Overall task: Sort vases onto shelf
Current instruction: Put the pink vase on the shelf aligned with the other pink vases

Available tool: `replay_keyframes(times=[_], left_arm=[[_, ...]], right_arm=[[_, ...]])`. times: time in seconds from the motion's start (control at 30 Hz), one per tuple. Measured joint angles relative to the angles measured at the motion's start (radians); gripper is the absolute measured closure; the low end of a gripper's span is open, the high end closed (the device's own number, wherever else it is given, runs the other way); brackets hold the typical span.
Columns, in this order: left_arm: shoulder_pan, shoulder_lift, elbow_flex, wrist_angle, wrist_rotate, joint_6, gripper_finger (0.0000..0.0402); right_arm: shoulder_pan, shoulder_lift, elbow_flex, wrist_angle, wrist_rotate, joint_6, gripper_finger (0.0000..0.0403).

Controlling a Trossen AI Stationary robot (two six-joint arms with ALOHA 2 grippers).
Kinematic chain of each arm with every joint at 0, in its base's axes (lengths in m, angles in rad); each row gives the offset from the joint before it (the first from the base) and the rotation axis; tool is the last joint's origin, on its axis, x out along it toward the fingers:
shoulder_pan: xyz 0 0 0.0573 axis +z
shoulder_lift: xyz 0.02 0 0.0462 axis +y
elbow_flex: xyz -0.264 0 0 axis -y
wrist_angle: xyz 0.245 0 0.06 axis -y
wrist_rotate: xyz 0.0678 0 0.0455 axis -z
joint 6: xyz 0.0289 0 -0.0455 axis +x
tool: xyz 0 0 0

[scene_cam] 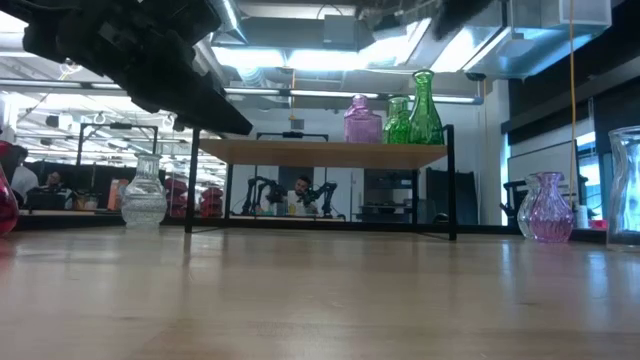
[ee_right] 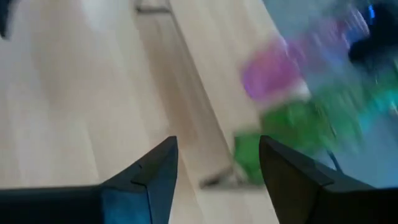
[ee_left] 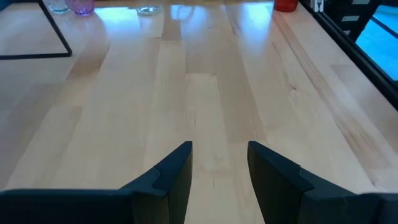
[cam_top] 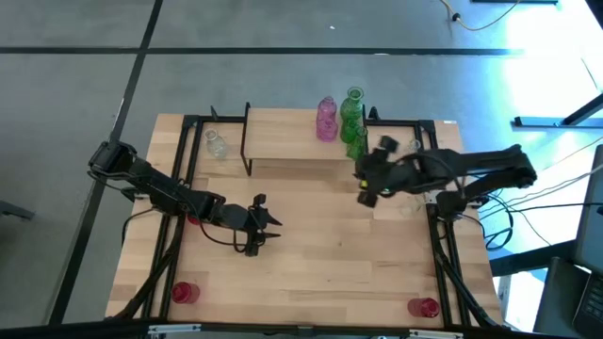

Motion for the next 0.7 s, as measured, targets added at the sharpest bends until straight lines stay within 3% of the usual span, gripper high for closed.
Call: replay_keyframes(times=[0.2, 0.3, 0.47, 0.7], left_arm=[[0.000, 0.000, 0.000, -0.001, -0.001, 0.000, 0.0254], [0.000, 0.000, 0.000, 0.000, -0.001, 0.000, 0.0254], [0.000, 0.000, 0.000, -0.001, -0.001, 0.000, 0.0254], [0.001, 0.000, 0.000, 0.004, -0.003, 0.003, 0.0254]], right_arm=[[0.048, -0.094, -0.025, -0.353, 0.125, 0.392, 0.0196], [0.025, -0.152, -0.093, -0.420, 0.129, 0.506, 0.0196], [-0.107, -0.238, -0.211, -0.381, 0.042, 0.537, 0.0196], [-0.392, -0.272, -0.340, -0.280, -0.141, 0.364, 0.0196]])
